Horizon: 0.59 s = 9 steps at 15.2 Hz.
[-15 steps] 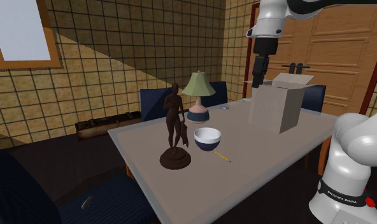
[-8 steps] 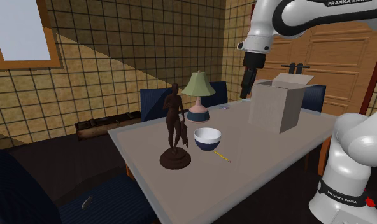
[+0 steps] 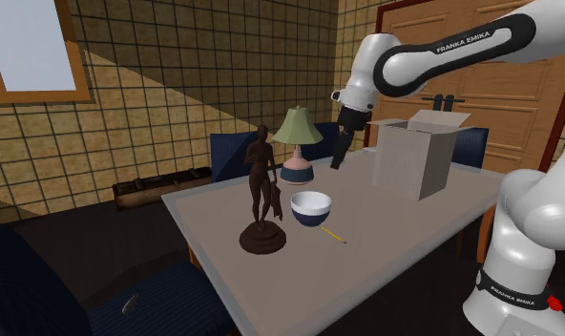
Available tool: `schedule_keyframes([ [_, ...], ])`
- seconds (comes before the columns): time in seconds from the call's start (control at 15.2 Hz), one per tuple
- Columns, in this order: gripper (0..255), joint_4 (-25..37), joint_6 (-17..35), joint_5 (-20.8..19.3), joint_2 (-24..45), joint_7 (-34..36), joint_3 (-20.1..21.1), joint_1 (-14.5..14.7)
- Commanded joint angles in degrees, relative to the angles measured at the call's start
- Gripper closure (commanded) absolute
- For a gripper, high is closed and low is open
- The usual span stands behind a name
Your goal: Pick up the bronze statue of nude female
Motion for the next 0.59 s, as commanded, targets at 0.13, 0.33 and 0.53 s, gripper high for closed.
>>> schedule_keyframes([
  [0.13,0,-0.3,10.7,1.7,7.4,-4.9,-1.7,1.3],
  [0.33,0,1.0,17.5,3.9,13.5,-9.1,-3.0,2.7],
  [0.53,0,3.3,23.5,7.4,20.1,-14.2,-4.4,4.4],
])
